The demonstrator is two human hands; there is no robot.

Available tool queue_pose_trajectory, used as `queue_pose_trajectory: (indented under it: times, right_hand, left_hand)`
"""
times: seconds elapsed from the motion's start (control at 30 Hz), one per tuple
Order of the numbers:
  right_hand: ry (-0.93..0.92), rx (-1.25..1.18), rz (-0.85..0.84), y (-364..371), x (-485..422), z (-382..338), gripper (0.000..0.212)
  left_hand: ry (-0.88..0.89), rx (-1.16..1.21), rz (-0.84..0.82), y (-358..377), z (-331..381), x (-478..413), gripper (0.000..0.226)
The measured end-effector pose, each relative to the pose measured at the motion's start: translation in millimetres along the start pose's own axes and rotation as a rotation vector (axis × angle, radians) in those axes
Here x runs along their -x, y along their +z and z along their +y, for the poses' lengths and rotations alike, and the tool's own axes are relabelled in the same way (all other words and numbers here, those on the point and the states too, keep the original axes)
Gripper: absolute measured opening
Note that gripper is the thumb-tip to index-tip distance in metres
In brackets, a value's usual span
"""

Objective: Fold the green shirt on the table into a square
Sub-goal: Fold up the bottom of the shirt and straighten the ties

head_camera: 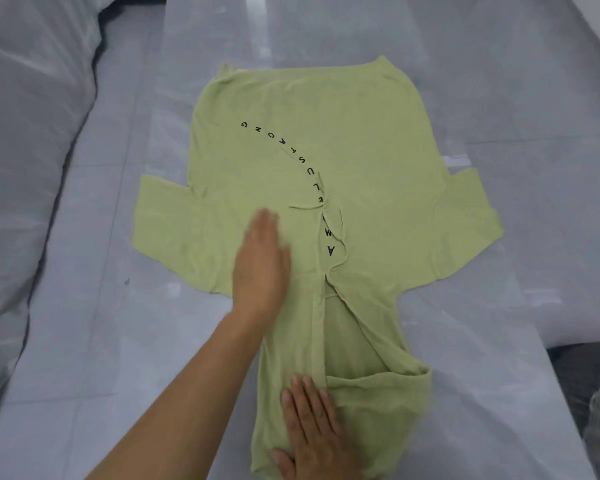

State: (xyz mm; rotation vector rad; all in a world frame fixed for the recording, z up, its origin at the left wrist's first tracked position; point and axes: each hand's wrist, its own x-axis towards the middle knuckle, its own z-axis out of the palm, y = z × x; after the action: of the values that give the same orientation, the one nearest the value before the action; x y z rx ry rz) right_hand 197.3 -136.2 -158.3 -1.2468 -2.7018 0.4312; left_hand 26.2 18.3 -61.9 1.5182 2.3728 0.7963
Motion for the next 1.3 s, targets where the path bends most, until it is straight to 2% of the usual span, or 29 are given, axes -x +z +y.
queue_pose_trajectory:
  times: [0.07,0.1,0.17,0.27,0.33,0.4,0.47,0.57,0.63,0.7,0.73,0.8,0.87,0.9,0.93,1.0,1.1,1.17,1.23,1.3]
  right_hand:
    - [-0.009,0.008,0.028,3.4,-1.3,1.3,0.066]
    - [-0.019,0.026,0.049,5.8,-1.5,2.1,0.065]
    - [-0.023,0.046,0.052,8.2,-2.4,4.4,0.064]
    - [-0.024,0.042,0.048,6.5,-3.1,4.7,0.063]
    - [-0.008,0.011,0.009,2.6,-1.8,3.9,0.063]
    - [-0.013,0.002,-0.004,-2.5,-2.7,7.2,0.063]
    - [-0.062,-0.01,0.048,-7.7,-4.9,16.1,0.057]
    - [-0.179,-0.108,0.131,-26.6,4.1,37.7,0.041]
    - [-0.173,-0.151,0.203,-48.4,11.2,58.0,0.034]
    - [-0.032,-0.233,0.247,-70.0,17.9,81.4,0.037]
    - [0.103,-0.263,0.273,-79.6,19.2,92.6,0.043]
    - [0.487,-0.4,0.303,-94.1,16.8,110.3,0.058]
    - [0.841,-0.653,0.194,-99.0,10.3,118.1,0.059]
    - [0.953,-0.763,0.11,-99.2,8.2,121.2,0.054]
    - [0.985,-0.824,0.053,-98.5,7.6,124.7,0.044]
    - [0.937,-0.836,0.054,-104.8,7.5,126.4,0.017]
    - [0.749,-0.74,0.189,-122.5,5.0,117.2,0.02]
    - [0.618,-0.68,0.22,-130.4,4.1,111.3,0.02]
    - [0.511,-0.635,0.164,-129.2,5.8,109.5,0.015]
    - [0.414,-0.548,0.127,-121.9,11.1,111.6,0.01]
  left_hand:
    - [0.322,-0.165,-0.22,30.9,-11.8,40.0,0.049]
    - [0.39,-0.259,-0.328,43.4,-21.3,50.6,0.051]
    - [0.377,-0.401,-0.424,60.6,-40.5,56.0,0.056]
    - [0.338,-0.488,-0.442,61.9,-49.1,49.1,0.065]
    - [0.327,-0.407,-0.433,52.7,-36.9,49.4,0.065]
    - [0.304,-0.238,-0.352,42.4,-23.4,63.9,0.061]
    - [0.273,-0.152,-0.323,42.0,-24.3,90.8,0.059]
    - [0.288,-0.253,-0.38,56.4,-41.4,126.8,0.06]
    - [0.252,-0.287,-0.378,59.3,-41.5,127.2,0.06]
    - [0.255,-0.256,-0.319,48.3,-28.8,126.5,0.06]
    - [0.312,-0.209,-0.281,45.4,-22.3,133.9,0.058]
    - [0.529,-0.138,-0.26,45.6,-12.3,164.6,0.054]
    - [0.736,-0.172,-0.313,55.3,-13.6,200.8,0.056]
    - [0.79,-0.211,-0.324,61.5,-16.6,214.3,0.055]
    - [0.792,-0.228,-0.326,65.3,-17.1,222.6,0.053]
    - [0.717,-0.179,-0.291,66.8,-8.5,226.1,0.048]
    - [0.683,-0.087,-0.229,64.8,13.4,217.1,0.04]
    - [0.639,-0.066,-0.275,69.9,23.3,211.0,0.04]
    - [0.522,-0.099,-0.366,71.8,33.5,202.7,0.047]
    - [0.468,-0.102,-0.475,73.8,43.9,197.7,0.045]
